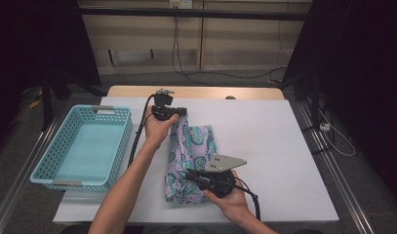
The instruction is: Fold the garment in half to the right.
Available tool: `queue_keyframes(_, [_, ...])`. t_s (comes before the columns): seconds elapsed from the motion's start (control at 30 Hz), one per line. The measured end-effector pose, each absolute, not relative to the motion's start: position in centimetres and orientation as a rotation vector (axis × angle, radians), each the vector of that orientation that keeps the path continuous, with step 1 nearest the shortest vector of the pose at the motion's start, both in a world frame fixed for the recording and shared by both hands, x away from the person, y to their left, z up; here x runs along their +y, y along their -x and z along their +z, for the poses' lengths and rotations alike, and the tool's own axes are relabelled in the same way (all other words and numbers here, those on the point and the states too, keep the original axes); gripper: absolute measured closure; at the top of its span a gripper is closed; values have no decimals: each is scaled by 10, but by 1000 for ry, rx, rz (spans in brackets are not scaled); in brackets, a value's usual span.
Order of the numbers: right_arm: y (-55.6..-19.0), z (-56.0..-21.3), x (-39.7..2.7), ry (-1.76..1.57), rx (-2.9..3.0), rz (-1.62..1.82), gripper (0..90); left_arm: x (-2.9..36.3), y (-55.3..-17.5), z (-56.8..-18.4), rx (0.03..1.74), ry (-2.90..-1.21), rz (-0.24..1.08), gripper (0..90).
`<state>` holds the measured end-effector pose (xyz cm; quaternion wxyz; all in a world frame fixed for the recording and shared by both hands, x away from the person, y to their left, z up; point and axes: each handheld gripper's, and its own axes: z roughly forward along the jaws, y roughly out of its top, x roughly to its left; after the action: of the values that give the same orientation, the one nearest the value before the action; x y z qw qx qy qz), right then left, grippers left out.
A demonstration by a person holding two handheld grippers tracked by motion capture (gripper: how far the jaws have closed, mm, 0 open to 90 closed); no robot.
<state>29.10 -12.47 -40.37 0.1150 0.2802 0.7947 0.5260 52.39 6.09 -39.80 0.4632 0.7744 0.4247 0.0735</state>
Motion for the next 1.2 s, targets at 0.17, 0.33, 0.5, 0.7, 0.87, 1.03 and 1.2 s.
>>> queue_keyframes(0.17, [-291,-408,-129,-832,2337,1526,866,56,-524,-400,1037,-1918,183,867])
queue_keyframes(0.33, [-291,-416,-133,-848,2354,1493,865,49,-525,-409,1023,-1958,185,867])
queue_keyframes(0.5, [-292,-425,-137,-871,2382,1452,864,41,-526,-419,1031,-1966,171,867])
queue_keyframes(0.7, [-294,-433,-143,-892,2407,1403,860,34,-527,-429,1040,-1995,159,866])
queue_keyframes(0.87, [-295,-438,-148,-903,2430,1364,854,31,-529,-437,1055,-1997,135,862])
queue_keyframes(1.03, [-294,-444,-153,-909,2461,1332,842,25,-528,-441,1058,-2003,109,849])
queue_keyframes(1.2, [-291,-446,-161,-937,2458,1320,802,17,-526,-442,1058,-2012,104,780])
